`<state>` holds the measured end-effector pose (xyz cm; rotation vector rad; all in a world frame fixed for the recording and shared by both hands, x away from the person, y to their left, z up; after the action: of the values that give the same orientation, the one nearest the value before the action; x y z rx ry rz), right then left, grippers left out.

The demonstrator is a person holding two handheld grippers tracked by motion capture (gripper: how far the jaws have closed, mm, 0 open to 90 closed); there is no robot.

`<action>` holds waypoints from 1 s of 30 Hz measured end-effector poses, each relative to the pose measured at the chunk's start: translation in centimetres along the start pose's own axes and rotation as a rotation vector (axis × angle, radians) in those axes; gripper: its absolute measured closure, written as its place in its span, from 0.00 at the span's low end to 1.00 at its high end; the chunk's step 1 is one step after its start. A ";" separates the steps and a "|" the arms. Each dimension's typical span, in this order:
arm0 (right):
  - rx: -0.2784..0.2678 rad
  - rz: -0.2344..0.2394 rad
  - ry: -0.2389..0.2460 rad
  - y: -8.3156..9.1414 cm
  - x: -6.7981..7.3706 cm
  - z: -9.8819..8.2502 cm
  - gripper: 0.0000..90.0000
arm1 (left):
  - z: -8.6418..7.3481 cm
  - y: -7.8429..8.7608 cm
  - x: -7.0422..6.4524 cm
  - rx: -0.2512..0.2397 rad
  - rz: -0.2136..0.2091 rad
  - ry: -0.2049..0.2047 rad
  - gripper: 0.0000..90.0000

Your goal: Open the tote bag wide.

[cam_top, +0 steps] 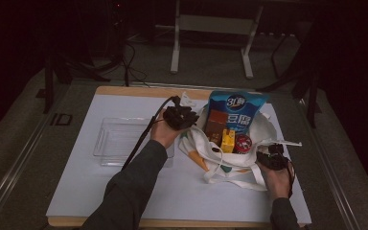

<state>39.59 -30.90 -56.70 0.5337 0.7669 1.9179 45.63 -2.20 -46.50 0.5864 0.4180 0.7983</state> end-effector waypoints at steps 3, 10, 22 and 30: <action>-0.006 0.019 -0.013 -0.3 -0.3 -0.1 0.97 | -1.1 -2.5 0.3 0.084 0.035 -0.025 0.95; -0.015 -0.001 0.005 -0.3 -0.1 -0.1 0.97 | -2.6 -5.5 0.6 0.177 0.052 0.005 0.97; -0.041 -0.006 -0.007 -0.1 0.1 -0.4 0.96 | -4.2 -6.1 1.0 0.298 0.109 -0.069 0.99; -0.073 -0.011 0.007 1.3 0.0 -0.3 0.87 | -4.2 -5.4 1.3 0.258 0.053 -0.030 0.94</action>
<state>38.60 -31.46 -56.06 0.4769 0.6998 1.9309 47.09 -2.82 -53.28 0.8512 0.4835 0.7907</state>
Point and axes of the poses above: each handheld gripper's, and its own axes: y roughly backward along the jaws, z roughly out of its top, x roughly to its left, the point moved 7 cm from there along -y, roughly forward along the jaws, and after that the axes turned 15 degrees about y, right-handed, at the moved point
